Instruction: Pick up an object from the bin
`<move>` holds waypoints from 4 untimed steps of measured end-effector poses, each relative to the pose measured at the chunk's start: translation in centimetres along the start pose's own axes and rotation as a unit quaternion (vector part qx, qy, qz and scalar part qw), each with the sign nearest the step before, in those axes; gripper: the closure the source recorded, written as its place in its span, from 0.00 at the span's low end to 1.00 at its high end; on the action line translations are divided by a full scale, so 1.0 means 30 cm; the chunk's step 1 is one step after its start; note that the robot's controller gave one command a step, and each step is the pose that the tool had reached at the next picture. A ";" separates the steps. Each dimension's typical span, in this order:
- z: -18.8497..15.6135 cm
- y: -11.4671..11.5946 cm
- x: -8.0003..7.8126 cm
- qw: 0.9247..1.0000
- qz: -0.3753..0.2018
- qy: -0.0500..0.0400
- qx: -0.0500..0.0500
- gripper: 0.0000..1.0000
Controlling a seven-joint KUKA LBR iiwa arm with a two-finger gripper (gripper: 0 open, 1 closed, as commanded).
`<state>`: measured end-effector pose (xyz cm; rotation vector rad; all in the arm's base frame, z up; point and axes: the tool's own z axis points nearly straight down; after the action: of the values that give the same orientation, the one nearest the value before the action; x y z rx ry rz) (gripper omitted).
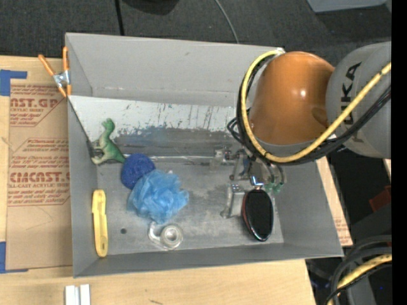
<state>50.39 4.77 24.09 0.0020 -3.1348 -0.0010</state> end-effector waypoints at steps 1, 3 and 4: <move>-0.015 -0.001 -0.005 1.000 0.000 -0.004 0.000 0.00; 0.202 0.211 -0.082 1.000 -0.019 -0.005 -0.003 0.00; 0.324 0.235 -0.128 1.000 -0.002 -0.006 0.001 0.00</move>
Offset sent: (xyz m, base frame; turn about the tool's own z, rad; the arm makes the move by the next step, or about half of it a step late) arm 0.0327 0.0749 -0.0457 -0.0506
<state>54.14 11.83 14.35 0.0085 -3.1470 0.0013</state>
